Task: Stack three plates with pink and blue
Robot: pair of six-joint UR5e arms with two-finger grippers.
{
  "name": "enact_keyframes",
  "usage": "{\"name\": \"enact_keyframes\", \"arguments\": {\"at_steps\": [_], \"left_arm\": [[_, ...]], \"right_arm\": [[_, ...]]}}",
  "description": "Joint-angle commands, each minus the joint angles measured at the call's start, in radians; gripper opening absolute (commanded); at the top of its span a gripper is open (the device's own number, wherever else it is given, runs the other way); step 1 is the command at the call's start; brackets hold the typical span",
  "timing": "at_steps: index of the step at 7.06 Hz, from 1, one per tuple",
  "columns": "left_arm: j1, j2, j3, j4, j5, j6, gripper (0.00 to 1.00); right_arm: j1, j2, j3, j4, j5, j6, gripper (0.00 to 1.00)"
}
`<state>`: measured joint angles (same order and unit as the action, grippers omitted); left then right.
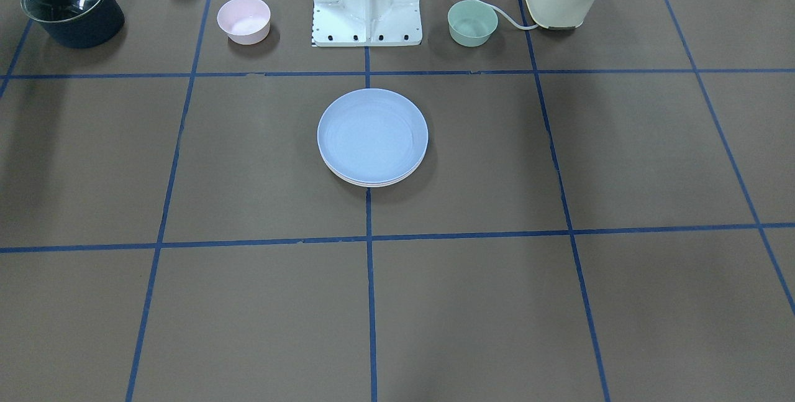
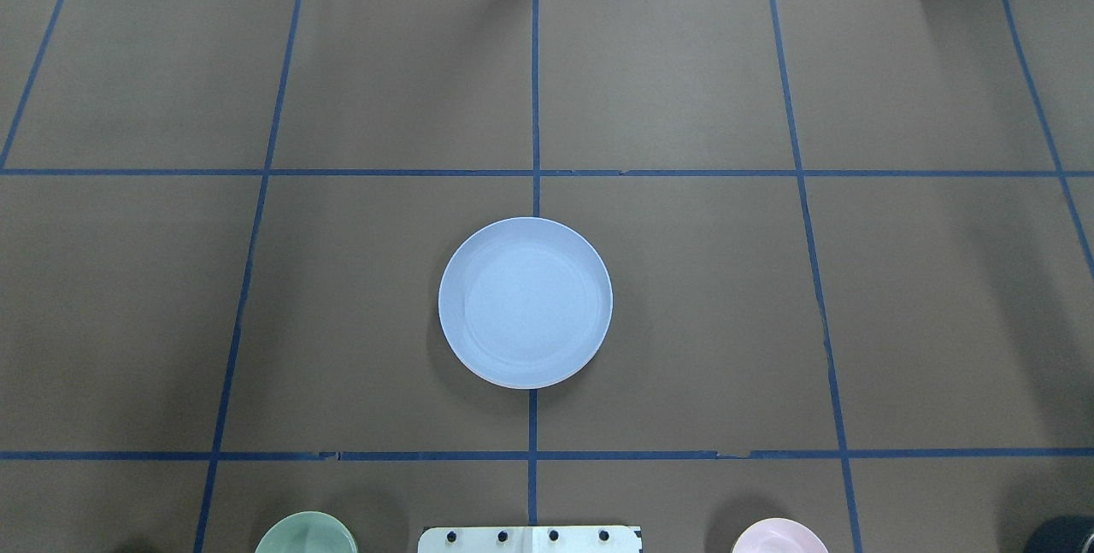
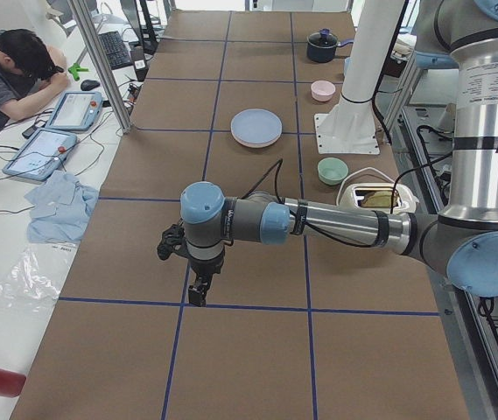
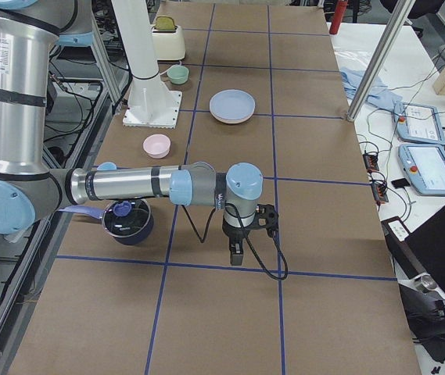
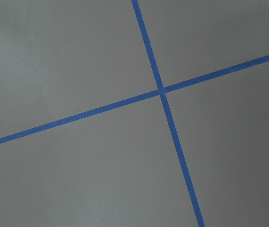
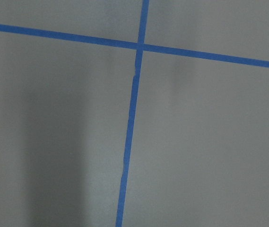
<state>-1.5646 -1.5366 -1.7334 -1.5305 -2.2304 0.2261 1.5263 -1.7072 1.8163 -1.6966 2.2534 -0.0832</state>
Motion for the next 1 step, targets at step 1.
{"name": "enact_keyframes", "arguments": {"at_steps": [1], "left_arm": [[0.000,0.001,0.000,0.001,0.000,-0.001,1.00]], "right_arm": [[0.000,0.000,0.000,0.000,0.000,-0.001,1.00]]}}
